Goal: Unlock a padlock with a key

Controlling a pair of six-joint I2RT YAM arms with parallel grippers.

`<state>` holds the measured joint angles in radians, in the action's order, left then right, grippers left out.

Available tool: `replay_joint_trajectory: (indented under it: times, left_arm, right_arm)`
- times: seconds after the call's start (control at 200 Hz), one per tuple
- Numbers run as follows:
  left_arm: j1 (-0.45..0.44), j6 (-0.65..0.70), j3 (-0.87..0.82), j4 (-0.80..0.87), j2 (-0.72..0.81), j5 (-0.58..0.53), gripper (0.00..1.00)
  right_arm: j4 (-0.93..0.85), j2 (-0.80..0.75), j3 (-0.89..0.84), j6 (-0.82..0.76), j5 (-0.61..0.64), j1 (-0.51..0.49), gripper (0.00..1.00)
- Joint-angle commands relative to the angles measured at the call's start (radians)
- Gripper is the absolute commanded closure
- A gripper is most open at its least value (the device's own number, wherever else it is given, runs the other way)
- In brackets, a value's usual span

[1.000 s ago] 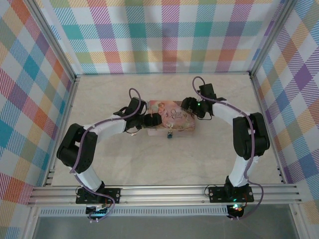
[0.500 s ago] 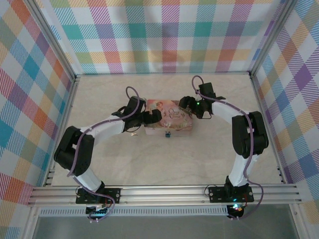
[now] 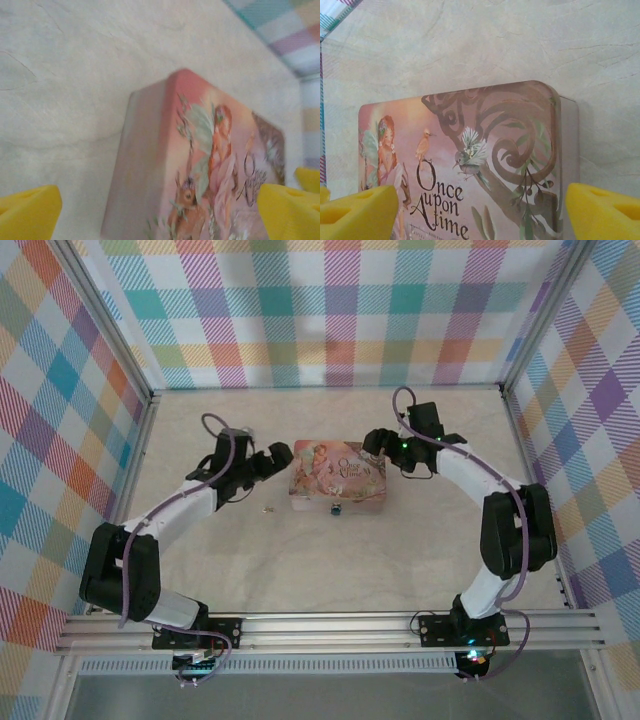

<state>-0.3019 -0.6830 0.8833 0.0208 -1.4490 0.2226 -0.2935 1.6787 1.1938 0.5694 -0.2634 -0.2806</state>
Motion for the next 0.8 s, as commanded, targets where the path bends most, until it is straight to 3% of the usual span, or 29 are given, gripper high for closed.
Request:
replay_joint_trajectory:
  times: [0.0, 0.18, 0.345, 0.415, 0.49, 0.615, 0.795]
  left_arm:
    - [0.044, -0.111, -0.079, -0.145, 0.014, 0.150, 0.00]
    - [0.043, -0.031, 0.020, 0.191, 0.037, 0.060, 0.06]
    - [0.012, -0.021, 0.067, 0.461, 0.065, -0.092, 0.13]
    - [-0.012, -0.023, 0.096, 0.555, 0.054, -0.150, 0.26]
    - [-0.054, -0.028, 0.120, 0.616, 0.029, -0.212, 0.37]
    - [-0.097, -0.077, 0.132, 0.641, -0.024, -0.278, 0.39]
    - [-0.115, -0.172, 0.135, 0.584, -0.103, -0.270, 0.44]
  right_arm:
    - [-0.026, -0.039, -0.037, -0.022, -0.027, 0.008, 0.14]
    - [-0.054, -0.136, -0.098, -0.040, -0.036, -0.001, 0.15]
    - [-0.124, -0.247, -0.148, -0.094, 0.007, -0.057, 0.17]
    - [-0.152, -0.285, -0.165, -0.102, 0.027, -0.087, 0.17]
    - [-0.165, -0.320, -0.189, -0.100, 0.039, -0.123, 0.17]
    - [-0.168, -0.368, -0.226, -0.077, 0.054, -0.168, 0.17]
    - [-0.167, -0.421, -0.262, -0.045, 0.070, -0.199, 0.17]
